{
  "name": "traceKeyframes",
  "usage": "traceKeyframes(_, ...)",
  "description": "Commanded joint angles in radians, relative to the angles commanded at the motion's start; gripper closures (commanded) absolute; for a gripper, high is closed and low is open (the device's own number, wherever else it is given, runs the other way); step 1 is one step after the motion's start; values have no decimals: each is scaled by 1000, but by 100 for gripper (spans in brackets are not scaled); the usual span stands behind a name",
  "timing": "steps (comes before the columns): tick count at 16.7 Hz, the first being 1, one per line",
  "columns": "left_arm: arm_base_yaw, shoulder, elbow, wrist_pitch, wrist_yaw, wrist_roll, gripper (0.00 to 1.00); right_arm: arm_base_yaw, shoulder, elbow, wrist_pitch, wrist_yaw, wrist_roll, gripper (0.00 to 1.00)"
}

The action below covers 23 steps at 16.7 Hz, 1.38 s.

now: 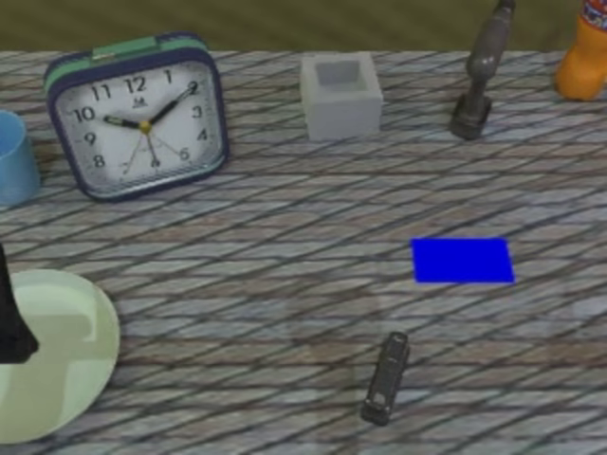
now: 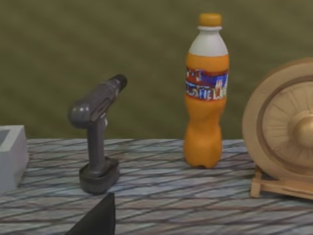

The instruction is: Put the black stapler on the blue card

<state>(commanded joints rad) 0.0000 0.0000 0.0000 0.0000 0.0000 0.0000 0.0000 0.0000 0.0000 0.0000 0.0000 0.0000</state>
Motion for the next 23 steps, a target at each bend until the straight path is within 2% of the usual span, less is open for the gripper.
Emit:
traceKeyframes(4, 0, 0, 0, 0, 0, 0, 0, 17, 31, 30, -21, -1, 24, 0)
traceKeyframes(8, 0, 0, 0, 0, 0, 0, 0, 105, 218, 199, -142, -2, 158, 0)
traceKeyframes(19, 0, 0, 0, 0, 0, 0, 0, 514, 1297, 941, -735, 4, 751, 0)
traceKeyframes(23, 0, 0, 0, 0, 0, 0, 0, 649, 1618, 1184, -922, 1, 943, 0)
